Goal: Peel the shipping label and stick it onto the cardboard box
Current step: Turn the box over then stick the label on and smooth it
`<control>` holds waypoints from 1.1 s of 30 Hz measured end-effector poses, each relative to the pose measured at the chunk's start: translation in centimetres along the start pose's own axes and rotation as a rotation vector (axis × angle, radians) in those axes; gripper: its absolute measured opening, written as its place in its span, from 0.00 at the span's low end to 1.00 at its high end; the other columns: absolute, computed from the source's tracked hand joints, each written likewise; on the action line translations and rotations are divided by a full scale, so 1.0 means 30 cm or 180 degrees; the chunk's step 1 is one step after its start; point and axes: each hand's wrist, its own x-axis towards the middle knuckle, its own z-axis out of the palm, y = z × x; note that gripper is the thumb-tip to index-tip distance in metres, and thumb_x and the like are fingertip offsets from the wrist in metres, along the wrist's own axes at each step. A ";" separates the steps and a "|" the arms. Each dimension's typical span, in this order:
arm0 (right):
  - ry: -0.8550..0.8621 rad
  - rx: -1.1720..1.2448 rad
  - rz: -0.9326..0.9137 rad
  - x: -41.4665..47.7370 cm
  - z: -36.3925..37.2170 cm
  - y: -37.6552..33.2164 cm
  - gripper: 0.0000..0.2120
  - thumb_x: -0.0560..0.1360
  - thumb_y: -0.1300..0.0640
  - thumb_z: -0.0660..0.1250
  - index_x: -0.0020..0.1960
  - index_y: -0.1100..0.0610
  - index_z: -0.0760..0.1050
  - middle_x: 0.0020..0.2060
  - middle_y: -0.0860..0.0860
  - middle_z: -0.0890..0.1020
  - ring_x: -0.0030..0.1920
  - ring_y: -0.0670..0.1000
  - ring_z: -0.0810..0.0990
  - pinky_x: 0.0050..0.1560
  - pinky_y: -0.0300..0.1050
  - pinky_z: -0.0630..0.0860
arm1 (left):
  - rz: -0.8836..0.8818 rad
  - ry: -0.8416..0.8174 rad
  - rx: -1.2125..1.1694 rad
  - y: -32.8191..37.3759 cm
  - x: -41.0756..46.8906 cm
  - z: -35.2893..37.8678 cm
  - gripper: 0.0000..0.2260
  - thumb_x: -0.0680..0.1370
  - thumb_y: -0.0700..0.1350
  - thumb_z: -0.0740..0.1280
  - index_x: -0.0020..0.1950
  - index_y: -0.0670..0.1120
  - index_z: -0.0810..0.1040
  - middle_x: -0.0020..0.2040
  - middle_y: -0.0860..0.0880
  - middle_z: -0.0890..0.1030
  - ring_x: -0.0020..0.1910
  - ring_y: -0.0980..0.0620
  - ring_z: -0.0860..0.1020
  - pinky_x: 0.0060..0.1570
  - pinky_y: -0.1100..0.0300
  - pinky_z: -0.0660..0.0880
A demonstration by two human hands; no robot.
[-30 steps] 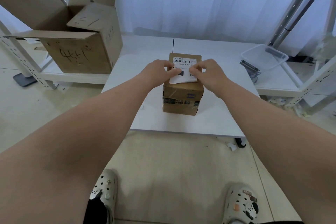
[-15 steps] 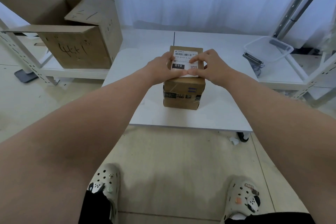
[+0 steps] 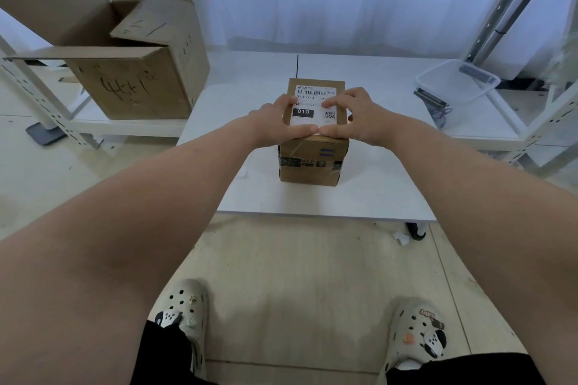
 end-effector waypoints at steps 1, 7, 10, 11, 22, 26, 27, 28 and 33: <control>-0.0030 0.0020 0.0006 0.000 0.000 0.000 0.30 0.72 0.45 0.69 0.71 0.50 0.65 0.71 0.52 0.58 0.68 0.58 0.64 0.66 0.48 0.69 | -0.0014 -0.0022 0.0002 -0.005 0.003 0.000 0.38 0.71 0.66 0.65 0.76 0.54 0.53 0.70 0.45 0.69 0.63 0.41 0.72 0.65 0.45 0.70; -0.0310 0.0226 0.0092 -0.012 -0.008 0.010 0.35 0.71 0.46 0.71 0.73 0.49 0.62 0.73 0.49 0.54 0.71 0.57 0.59 0.66 0.48 0.66 | -0.0104 -0.0444 -0.0450 -0.029 0.005 -0.010 0.42 0.71 0.64 0.67 0.77 0.59 0.47 0.76 0.47 0.59 0.73 0.42 0.62 0.70 0.48 0.61; -0.0144 0.0751 0.0200 -0.013 -0.002 0.011 0.26 0.76 0.43 0.63 0.71 0.50 0.66 0.73 0.47 0.57 0.71 0.52 0.60 0.67 0.45 0.63 | -0.0159 -0.0380 -0.1034 -0.018 0.011 -0.007 0.31 0.76 0.64 0.59 0.76 0.57 0.52 0.76 0.47 0.60 0.72 0.44 0.63 0.70 0.51 0.60; 0.0053 0.0902 0.0219 -0.011 0.005 0.009 0.22 0.79 0.44 0.59 0.70 0.51 0.69 0.72 0.48 0.59 0.71 0.51 0.61 0.65 0.42 0.62 | -0.0161 -0.0199 -0.1055 -0.007 0.015 0.001 0.27 0.78 0.63 0.55 0.74 0.55 0.57 0.74 0.45 0.64 0.70 0.44 0.65 0.68 0.52 0.62; -0.0210 0.0398 0.0039 -0.017 0.000 0.022 0.26 0.75 0.48 0.68 0.70 0.47 0.65 0.73 0.48 0.55 0.68 0.53 0.61 0.67 0.44 0.62 | 0.0082 -0.0263 -0.0967 -0.001 -0.006 -0.002 0.38 0.74 0.55 0.69 0.77 0.50 0.51 0.72 0.49 0.65 0.60 0.51 0.68 0.57 0.61 0.65; -0.0433 0.0637 0.0133 -0.024 -0.002 0.024 0.33 0.70 0.47 0.73 0.71 0.47 0.64 0.73 0.45 0.54 0.70 0.53 0.61 0.70 0.50 0.66 | 0.0150 -0.0477 -0.1226 -0.018 -0.033 0.002 0.39 0.75 0.55 0.67 0.78 0.53 0.47 0.75 0.51 0.61 0.70 0.50 0.64 0.63 0.60 0.62; -0.0321 0.0792 0.0149 -0.024 0.004 0.022 0.31 0.70 0.46 0.73 0.70 0.48 0.66 0.73 0.45 0.56 0.69 0.53 0.64 0.69 0.52 0.67 | 0.0217 -0.0352 -0.1426 -0.012 -0.039 0.011 0.37 0.77 0.55 0.66 0.78 0.53 0.47 0.73 0.52 0.63 0.69 0.52 0.65 0.61 0.61 0.63; -0.0071 0.1019 0.0157 -0.025 0.011 0.016 0.29 0.71 0.45 0.71 0.69 0.49 0.67 0.72 0.47 0.58 0.68 0.53 0.67 0.69 0.53 0.69 | 0.0195 -0.0154 -0.1675 -0.004 -0.039 0.021 0.35 0.77 0.56 0.64 0.78 0.53 0.47 0.71 0.52 0.65 0.66 0.53 0.67 0.60 0.61 0.64; 0.0698 0.1614 0.0802 -0.013 0.061 -0.016 0.37 0.73 0.46 0.69 0.74 0.54 0.55 0.71 0.53 0.63 0.66 0.54 0.71 0.63 0.54 0.74 | -0.0213 0.0370 -0.1657 0.018 0.003 0.058 0.36 0.72 0.59 0.70 0.73 0.46 0.60 0.63 0.49 0.74 0.60 0.48 0.76 0.53 0.58 0.73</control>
